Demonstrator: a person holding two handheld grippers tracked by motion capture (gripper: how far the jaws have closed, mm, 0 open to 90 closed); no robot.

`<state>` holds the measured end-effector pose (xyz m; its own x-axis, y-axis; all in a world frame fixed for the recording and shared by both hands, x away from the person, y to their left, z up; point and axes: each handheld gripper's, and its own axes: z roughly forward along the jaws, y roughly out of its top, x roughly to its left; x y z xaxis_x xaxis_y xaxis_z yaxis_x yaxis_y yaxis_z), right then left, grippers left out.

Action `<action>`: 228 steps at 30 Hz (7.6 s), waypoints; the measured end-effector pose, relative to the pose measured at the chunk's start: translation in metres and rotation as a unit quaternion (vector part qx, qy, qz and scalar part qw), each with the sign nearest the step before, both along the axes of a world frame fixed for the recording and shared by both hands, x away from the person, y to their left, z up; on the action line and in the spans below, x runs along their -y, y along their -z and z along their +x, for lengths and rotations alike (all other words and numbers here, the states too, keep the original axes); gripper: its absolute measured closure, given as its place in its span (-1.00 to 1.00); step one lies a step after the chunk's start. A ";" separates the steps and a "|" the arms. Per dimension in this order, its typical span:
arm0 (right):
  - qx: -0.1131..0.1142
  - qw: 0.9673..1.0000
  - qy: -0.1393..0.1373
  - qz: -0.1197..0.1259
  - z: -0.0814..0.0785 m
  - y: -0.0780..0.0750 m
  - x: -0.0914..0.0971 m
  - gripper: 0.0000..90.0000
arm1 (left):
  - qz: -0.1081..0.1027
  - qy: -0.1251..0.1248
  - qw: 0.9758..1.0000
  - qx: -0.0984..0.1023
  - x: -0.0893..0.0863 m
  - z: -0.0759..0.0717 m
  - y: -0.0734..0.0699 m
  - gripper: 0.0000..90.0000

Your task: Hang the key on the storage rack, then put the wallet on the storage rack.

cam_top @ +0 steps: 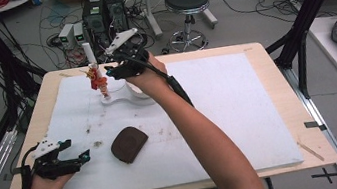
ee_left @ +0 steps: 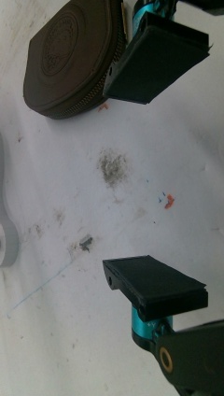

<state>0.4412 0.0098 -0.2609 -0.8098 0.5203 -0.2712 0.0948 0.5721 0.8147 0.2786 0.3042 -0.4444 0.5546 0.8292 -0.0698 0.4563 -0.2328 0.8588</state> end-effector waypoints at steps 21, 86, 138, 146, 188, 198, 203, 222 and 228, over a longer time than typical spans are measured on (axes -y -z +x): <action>-0.029 0.997 0.040 0.066 -0.040 0.033 0.136 -0.29 | -0.009 0.024 1.000 0.007 0.016 0.011 -0.001 -0.66; -0.091 0.980 0.142 0.107 -0.098 0.149 0.260 -0.59 | -0.019 0.060 0.998 0.024 0.030 0.018 -0.007 -0.67; -0.108 0.981 0.130 0.098 -0.091 0.153 0.255 -0.59 | 0.055 0.081 0.995 -0.037 0.116 0.001 -0.004 -0.69; -0.112 0.981 0.130 0.094 -0.090 0.154 0.254 -0.59 | 0.056 0.071 0.995 -0.040 0.120 -0.002 -0.003 -0.73; -0.109 0.984 0.118 0.071 -0.091 0.156 0.245 -0.59 | 0.021 0.098 0.991 -0.093 0.112 0.011 0.006 -0.53; -0.111 0.984 0.119 0.071 -0.091 0.156 0.245 -0.59 | 0.021 0.096 0.992 -0.082 0.106 0.011 0.001 -0.08; -0.111 0.984 0.119 0.071 -0.091 0.157 0.245 -0.59 | 0.019 0.099 0.992 -0.077 0.102 0.011 -0.001 0.13; -0.112 0.984 0.119 0.072 -0.091 0.157 0.246 -0.59 | -0.011 0.141 0.990 -0.014 0.097 -0.001 -0.023 0.86; -0.113 0.983 0.121 0.076 -0.091 0.156 0.247 -0.59 | -0.014 0.160 0.987 -0.006 0.099 -0.005 -0.029 0.88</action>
